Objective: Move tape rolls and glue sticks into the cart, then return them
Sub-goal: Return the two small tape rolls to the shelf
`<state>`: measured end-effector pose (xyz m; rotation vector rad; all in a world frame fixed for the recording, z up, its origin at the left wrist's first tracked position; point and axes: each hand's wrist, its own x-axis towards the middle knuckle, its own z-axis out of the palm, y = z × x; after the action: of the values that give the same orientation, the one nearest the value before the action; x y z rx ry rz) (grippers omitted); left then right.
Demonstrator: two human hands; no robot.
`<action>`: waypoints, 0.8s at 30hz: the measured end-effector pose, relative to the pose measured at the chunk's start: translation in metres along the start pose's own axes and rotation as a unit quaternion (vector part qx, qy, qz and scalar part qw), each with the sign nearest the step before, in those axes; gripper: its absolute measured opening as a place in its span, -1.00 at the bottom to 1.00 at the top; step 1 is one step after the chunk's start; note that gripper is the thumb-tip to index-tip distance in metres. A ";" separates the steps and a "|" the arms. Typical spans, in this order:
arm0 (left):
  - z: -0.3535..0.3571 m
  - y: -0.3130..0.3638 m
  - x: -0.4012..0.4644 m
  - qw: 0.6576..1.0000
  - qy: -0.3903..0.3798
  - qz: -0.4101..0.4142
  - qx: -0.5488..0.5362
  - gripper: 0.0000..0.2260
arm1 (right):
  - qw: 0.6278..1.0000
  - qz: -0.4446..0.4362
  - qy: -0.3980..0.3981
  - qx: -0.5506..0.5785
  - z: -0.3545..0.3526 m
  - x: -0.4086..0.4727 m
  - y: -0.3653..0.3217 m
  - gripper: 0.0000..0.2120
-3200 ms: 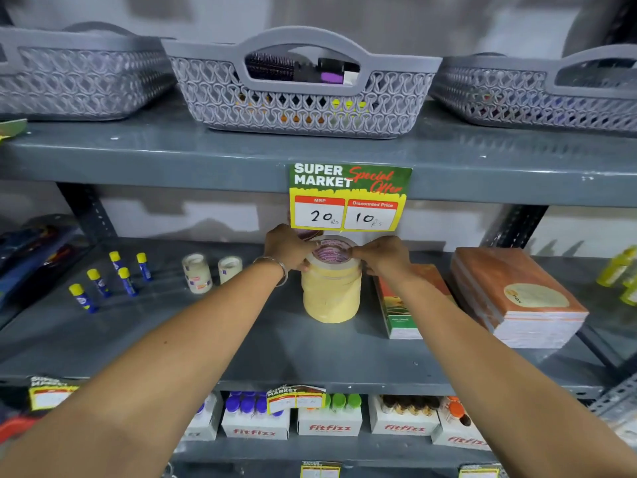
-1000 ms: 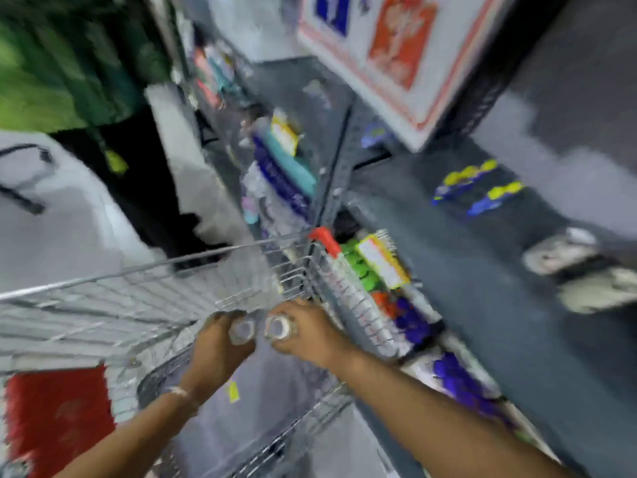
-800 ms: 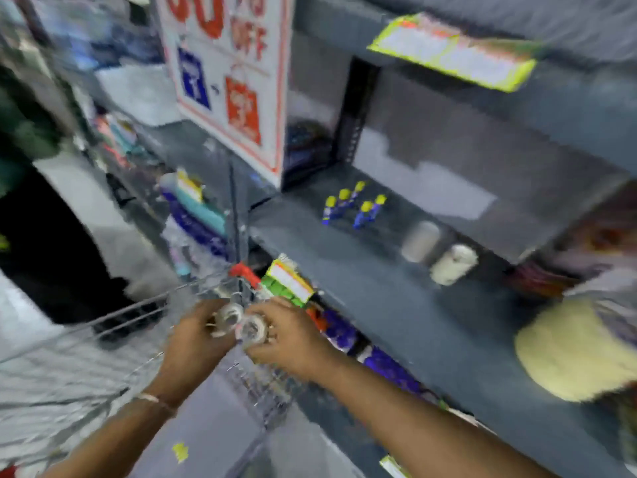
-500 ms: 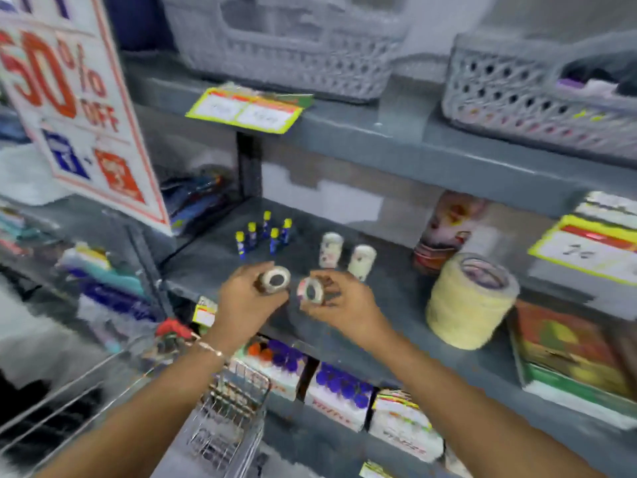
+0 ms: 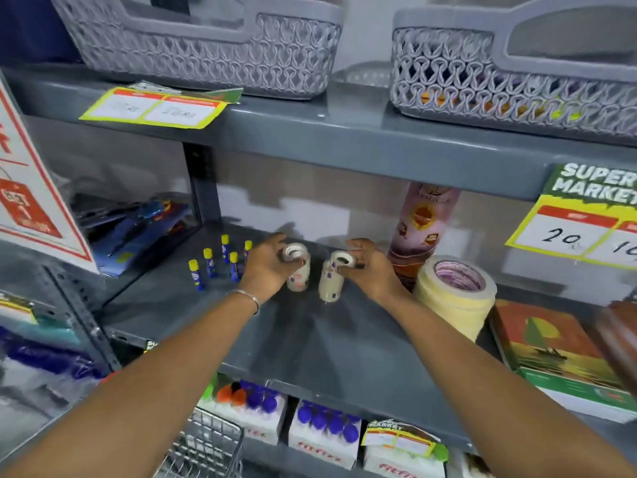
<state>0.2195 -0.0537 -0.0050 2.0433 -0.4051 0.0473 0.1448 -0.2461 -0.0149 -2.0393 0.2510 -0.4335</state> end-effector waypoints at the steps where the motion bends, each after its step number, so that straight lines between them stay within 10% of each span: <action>1: 0.003 -0.002 0.002 1.000 -0.001 0.002 0.005 -0.46 | 1.000 -0.002 -0.009 0.004 0.002 0.003 0.001 -0.50; 24: 0.015 0.000 0.006 0.998 0.030 -0.039 0.025 -0.74 | 0.998 0.029 -0.026 0.051 0.010 0.007 0.012 -0.40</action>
<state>0.2233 -0.0684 -0.0110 2.0997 -0.2885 0.0709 0.1556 -0.2465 -0.0281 -1.9352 0.2498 -0.3493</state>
